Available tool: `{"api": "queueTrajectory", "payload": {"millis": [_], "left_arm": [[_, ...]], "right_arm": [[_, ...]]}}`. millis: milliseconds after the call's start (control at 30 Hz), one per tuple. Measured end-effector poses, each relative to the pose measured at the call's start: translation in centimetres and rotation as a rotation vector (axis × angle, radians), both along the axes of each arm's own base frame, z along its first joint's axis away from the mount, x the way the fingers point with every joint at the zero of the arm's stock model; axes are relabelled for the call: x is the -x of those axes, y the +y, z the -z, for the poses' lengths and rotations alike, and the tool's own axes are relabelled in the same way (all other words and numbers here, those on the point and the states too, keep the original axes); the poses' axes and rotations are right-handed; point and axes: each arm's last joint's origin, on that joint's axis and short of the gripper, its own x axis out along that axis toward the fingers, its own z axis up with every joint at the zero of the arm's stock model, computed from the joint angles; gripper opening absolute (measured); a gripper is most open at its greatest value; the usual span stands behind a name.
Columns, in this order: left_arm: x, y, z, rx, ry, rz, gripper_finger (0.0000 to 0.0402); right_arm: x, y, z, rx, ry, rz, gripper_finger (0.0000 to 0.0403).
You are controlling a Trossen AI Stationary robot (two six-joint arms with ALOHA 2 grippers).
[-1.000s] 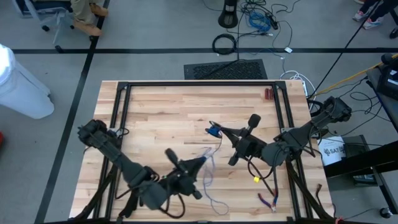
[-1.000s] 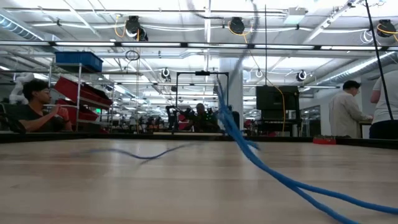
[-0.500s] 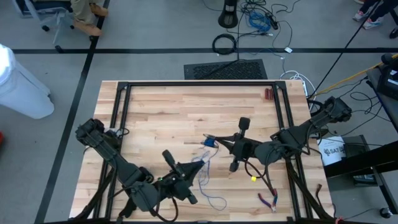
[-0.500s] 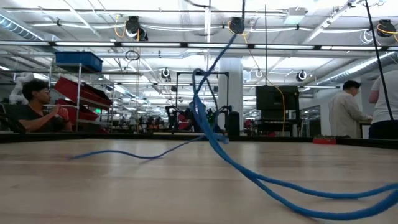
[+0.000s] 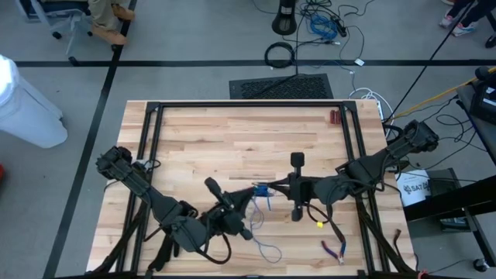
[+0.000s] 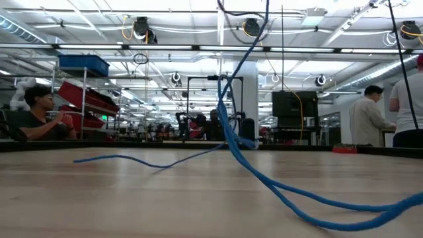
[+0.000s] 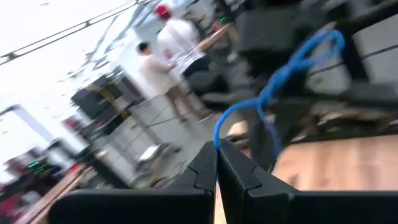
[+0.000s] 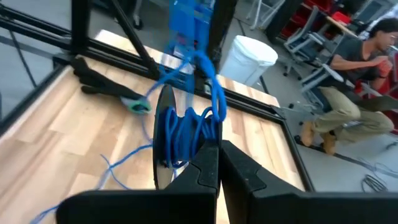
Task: Coil cords
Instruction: Coil the blue wire onto the black spool
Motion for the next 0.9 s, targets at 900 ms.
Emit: {"api": "queueTrajectory", "payload": {"millis": [900], "left_arm": [[2.5,-2.3,0.4,-0.13,0.128,-0.16,0.0011]], "right_arm": [[9.0,1.9,-5.3,-0.19,-0.219,-0.059,0.0]]}}
